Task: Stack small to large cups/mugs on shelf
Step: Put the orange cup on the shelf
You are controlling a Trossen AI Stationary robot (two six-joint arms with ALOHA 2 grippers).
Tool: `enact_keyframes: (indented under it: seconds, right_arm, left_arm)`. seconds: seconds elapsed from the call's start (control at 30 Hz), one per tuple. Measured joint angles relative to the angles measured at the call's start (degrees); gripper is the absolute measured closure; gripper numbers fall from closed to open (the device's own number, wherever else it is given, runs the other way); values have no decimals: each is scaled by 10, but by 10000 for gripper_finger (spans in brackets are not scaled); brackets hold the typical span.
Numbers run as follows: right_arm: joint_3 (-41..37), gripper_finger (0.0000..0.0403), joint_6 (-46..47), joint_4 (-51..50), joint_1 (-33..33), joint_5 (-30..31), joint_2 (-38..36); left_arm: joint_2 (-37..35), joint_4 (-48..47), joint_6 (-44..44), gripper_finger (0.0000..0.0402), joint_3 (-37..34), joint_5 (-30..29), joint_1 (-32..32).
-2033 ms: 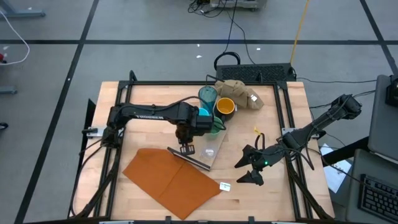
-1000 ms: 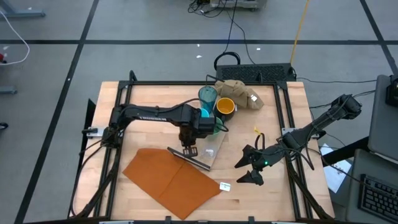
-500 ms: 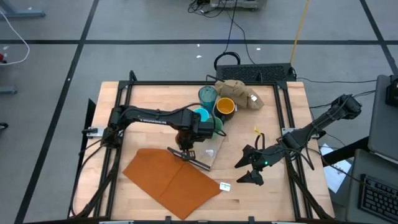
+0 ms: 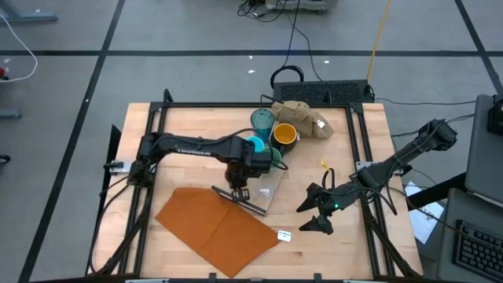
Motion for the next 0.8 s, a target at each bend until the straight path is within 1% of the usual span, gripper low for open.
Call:
enact_keyframes:
  seconds: [0.17, 0.37, 0.47, 0.57, 0.8]
  right_arm:
    - [0, 3, -1, 0, 0, 0, 0]
    - [0, 3, -2, 0, 0, 0, 0]
    - [0, 3, -2, 0, 0, 0, 0]
    - [0, 3, -2, 0, 0, 0, 0]
    - [0, 3, -2, 0, 0, 0, 0]
  left_arm:
    - [2, 6, -8, 373, -1, 6, 0]
    - [2, 11, -11, 378, -1, 14, 0]
    - [2, 18, -12, 371, -1, 28, 0]
    - [2, 24, -13, 349, -1, 31, 0]
    - [2, 22, -28, 282, -1, 27, 0]
